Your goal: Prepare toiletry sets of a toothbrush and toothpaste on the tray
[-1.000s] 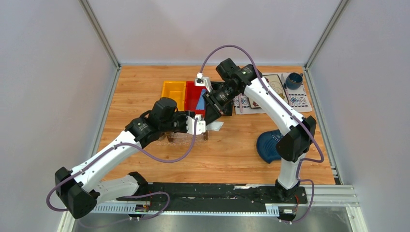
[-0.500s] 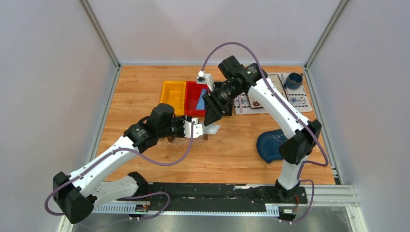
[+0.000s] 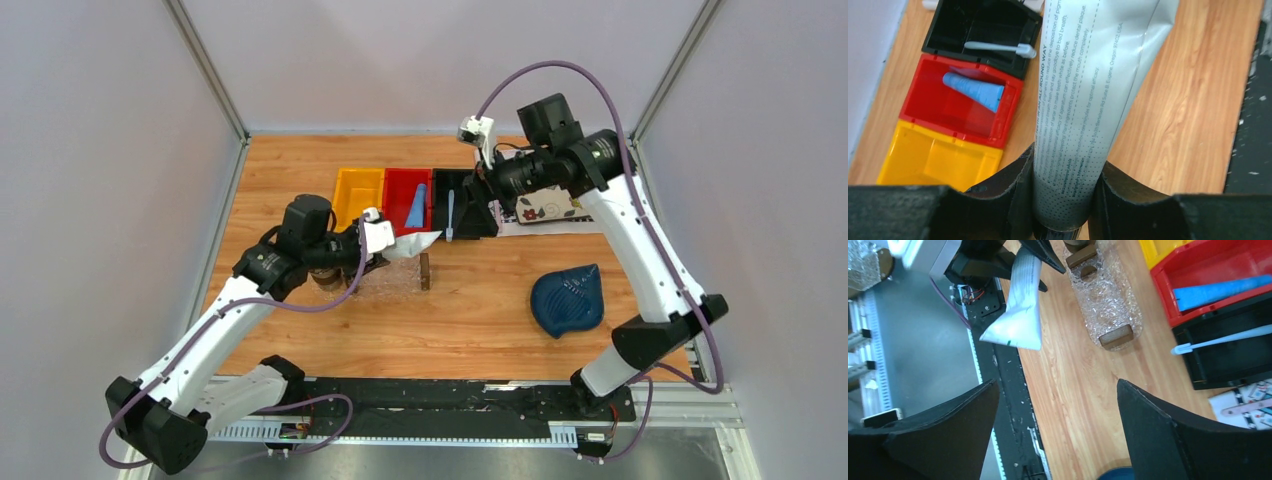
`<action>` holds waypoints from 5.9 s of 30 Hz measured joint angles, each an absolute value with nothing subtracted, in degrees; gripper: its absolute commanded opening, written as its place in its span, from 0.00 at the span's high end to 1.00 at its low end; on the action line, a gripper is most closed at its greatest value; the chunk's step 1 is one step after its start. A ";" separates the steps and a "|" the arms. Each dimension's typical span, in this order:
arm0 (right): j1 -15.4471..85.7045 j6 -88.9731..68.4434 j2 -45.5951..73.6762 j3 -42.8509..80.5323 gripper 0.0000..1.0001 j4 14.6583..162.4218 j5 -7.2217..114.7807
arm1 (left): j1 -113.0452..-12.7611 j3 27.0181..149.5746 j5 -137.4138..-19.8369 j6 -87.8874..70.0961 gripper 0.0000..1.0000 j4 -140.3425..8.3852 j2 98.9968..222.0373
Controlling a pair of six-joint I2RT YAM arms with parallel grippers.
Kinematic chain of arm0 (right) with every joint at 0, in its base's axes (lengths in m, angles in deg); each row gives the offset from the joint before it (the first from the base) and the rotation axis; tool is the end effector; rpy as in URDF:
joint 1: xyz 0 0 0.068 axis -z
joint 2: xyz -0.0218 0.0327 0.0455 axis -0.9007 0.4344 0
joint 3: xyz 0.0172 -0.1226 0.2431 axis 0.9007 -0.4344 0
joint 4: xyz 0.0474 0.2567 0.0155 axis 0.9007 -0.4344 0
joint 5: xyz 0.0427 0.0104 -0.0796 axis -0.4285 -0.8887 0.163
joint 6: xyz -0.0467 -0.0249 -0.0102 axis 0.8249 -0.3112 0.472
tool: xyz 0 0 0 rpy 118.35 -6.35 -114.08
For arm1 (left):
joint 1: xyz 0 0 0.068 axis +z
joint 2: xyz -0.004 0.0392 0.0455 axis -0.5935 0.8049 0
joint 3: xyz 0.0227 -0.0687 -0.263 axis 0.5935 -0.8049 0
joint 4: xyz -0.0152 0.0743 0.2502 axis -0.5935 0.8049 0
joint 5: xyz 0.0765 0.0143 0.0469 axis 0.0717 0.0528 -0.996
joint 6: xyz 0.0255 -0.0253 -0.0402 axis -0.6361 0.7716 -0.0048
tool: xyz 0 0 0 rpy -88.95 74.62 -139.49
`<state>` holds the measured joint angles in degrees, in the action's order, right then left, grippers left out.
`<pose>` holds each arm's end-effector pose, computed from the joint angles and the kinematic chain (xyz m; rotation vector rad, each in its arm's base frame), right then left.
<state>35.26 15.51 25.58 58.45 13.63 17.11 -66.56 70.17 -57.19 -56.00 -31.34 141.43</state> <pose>0.2462 0.1648 0.4476 -1.2621 2.0384 1.0332 0.1701 -0.1191 0.3235 1.3904 1.6148 -0.5075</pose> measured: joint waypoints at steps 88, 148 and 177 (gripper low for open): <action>16.66 13.70 24.68 61.77 1.00 24.82 27.44 | -62.18 75.81 -27.23 -36.92 0.50 -32.98 143.41; 18.32 16.95 21.99 59.26 0.80 22.92 24.78 | -61.75 74.89 -25.24 -31.07 1.00 -38.40 143.22; 17.84 14.29 25.58 59.56 1.00 23.36 37.45 | -60.65 74.96 -38.59 -35.46 0.32 -35.14 139.57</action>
